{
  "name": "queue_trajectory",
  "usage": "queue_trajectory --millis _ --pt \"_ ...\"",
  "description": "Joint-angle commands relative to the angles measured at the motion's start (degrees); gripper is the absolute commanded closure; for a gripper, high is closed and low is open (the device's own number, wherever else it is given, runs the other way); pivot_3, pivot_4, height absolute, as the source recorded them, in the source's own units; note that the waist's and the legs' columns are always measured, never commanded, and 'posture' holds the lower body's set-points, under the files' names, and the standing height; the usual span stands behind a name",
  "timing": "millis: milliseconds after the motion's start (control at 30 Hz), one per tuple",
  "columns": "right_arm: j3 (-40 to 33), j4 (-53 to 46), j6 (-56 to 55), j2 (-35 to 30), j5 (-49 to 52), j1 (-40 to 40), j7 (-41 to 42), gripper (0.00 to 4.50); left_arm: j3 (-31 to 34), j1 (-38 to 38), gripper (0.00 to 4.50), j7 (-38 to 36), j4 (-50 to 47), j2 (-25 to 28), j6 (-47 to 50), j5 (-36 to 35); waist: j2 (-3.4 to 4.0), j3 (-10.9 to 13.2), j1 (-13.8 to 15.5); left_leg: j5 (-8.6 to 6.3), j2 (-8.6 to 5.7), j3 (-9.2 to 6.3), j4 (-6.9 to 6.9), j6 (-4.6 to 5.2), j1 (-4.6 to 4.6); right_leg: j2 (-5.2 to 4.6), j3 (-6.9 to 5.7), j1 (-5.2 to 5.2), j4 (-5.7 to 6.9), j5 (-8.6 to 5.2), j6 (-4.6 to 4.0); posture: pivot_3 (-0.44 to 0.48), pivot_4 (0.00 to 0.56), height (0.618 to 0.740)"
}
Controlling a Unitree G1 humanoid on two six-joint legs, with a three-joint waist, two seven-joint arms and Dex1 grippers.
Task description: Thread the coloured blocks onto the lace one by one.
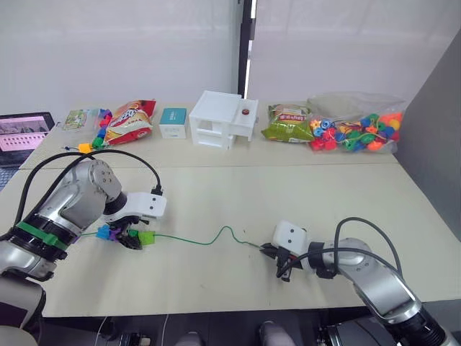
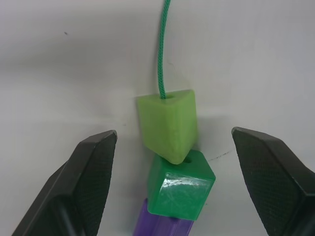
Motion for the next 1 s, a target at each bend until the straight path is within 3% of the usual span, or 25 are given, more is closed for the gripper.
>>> queue_trajectory --millis 33,233,267,433,500,667,1000 --pt "-0.41 -2.99 1.4 0.07 0.55 0.86 -0.79 4.5 0.41 1.02 0.57 -0.36 -1.47 -0.48 1.03 1.18 0.0 0.0 0.06 0.0 -0.01 0.0 0.01 0.0 0.0 -0.01 0.0 0.02 0.0 0.0 0.0 0.0 0.15 0.74" --pt "-0.82 -4.14 2.67 -0.53 0.86 1.68 -1.42 4.5 0.46 4.4 0.57 0.53 -1.67 -2.62 3.59 1.88 0.03 -0.02 0.13 0.0 -0.01 0.01 0.01 0.0 0.12 -0.01 0.0 0.12 0.03 0.0 0.0 0.0 0.15 0.74" --pt "-0.98 -4.4 2.78 -0.74 0.94 1.95 -1.42 4.5 0.48 4.87 1.12 0.54 -1.86 -2.82 3.98 1.97 0.03 -0.02 0.14 0.0 -0.01 0.01 0.01 0.0 0.18 -0.02 0.0 0.18 0.03 0.0 0.0 0.0 0.15 0.74" --pt "-1.69 -5.52 3.63 -1.75 1.45 2.8 -1.32 4.5 0.58 6.59 2.76 -0.26 -1.77 -2.98 3.49 2.28 0.08 -0.05 -0.07 -0.01 -0.01 0.03 -0.01 0.01 0.28 -0.02 0.01 0.23 0.04 0.0 0.01 0.0 0.15 0.74" --pt "-1.75 -5.72 3.87 -1.97 1.6 2.9 -1.31 4.5 0.56 6.7 3.17 -0.4 -1.42 -3.14 2.93 2.37 0.11 -0.07 -0.09 -0.01 -0.01 0.04 -0.02 0.02 0.3 -0.01 0.02 0.23 0.05 0.0 0.0 0.0 0.15 0.74" --pt "-3.25 -5.59 4.09 -3.22 1.91 4.01 -1.06 4.5 0.17 6.74 3.17 -0.41 -0.48 -3.06 1.61 2.24 0.13 -0.08 -0.03 -0.01 -0.01 0.06 -0.01 0.02 0.31 -0.02 0.02 0.26 0.05 0.0 0.0 0.0 0.15 0.74" --pt "-15.73 1.86 -1.12 -12.56 0.63 13.54 -2.15 4.5 1.37 7.0 3.17 0.17 4.62 -2.28 -2.86 4.31 0.2 -0.19 -0.07 -0.03 0.0 0.09 -0.01 0.05 0.64 -0.01 0.02 0.71 -0.04 -0.02 0.02 0.0 0.15 0.74"
